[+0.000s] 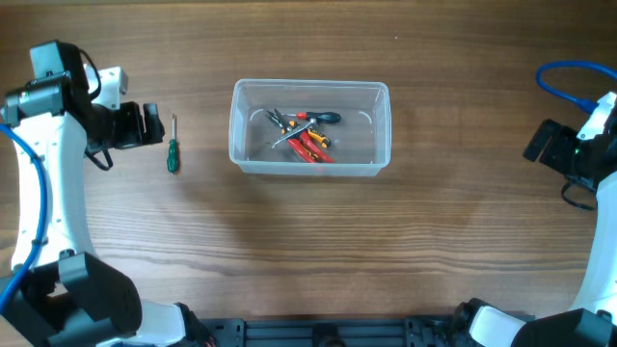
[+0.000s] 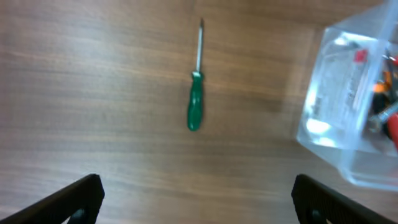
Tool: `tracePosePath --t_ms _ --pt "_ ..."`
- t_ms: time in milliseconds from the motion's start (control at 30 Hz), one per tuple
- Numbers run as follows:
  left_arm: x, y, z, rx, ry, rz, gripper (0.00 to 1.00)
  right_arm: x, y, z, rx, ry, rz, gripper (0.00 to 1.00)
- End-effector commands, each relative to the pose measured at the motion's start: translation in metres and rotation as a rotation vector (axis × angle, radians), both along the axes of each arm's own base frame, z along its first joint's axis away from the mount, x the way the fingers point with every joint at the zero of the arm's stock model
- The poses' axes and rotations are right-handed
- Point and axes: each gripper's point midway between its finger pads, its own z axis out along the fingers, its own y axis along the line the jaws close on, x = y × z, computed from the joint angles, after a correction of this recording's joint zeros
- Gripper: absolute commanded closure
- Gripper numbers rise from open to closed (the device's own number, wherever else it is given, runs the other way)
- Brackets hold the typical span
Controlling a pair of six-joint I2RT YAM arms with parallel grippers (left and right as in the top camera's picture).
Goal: Pack container
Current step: 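Move the left gripper over the green-handled screwdriver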
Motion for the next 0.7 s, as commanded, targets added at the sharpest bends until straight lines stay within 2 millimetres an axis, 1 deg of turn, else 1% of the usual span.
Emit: tracePosePath --t_ms 0,67,133,200,233,333,467,533,600,667 --pt "0.002 0.012 -0.038 0.033 0.088 -0.025 0.0 0.0 0.001 -0.001 0.014 -0.005 -0.012 0.0" --pt "0.008 0.013 -0.057 0.03 0.114 -0.076 0.0 0.0 0.001 -0.001 0.014 -0.005 -0.012 0.0" --pt "0.015 0.011 -0.07 0.029 0.124 -0.088 0.0 0.0 0.001 -0.001 0.014 -0.005 -0.012 0.0" --pt "0.024 0.003 -0.084 0.028 0.132 -0.115 0.0 0.0 0.001 -0.001 0.015 -0.005 -0.013 0.0" --pt "0.027 -0.001 -0.087 0.028 0.135 -0.127 0.0 0.0 0.001 -0.001 0.014 -0.005 -0.012 0.0" --pt "0.042 -0.019 -0.095 0.039 0.125 -0.181 0.0 0.0 0.001 -0.001 0.014 -0.005 -0.012 0.0" --pt "0.058 -0.03 -0.1 0.053 0.121 -0.212 0.0 0.0 0.001 -0.001 0.014 -0.005 -0.013 0.0" --pt "0.057 -0.03 -0.109 0.045 0.147 -0.208 0.0 0.0 0.001 -0.001 0.014 -0.005 -0.013 0.0" --pt "0.051 -0.03 -0.117 0.044 0.184 -0.207 0.0 0.0 0.001 -0.001 0.014 -0.005 -0.013 0.0" --pt "0.049 -0.024 -0.123 0.069 0.209 -0.182 0.0 0.0 0.001 -0.001 0.014 -0.005 -0.012 0.0"
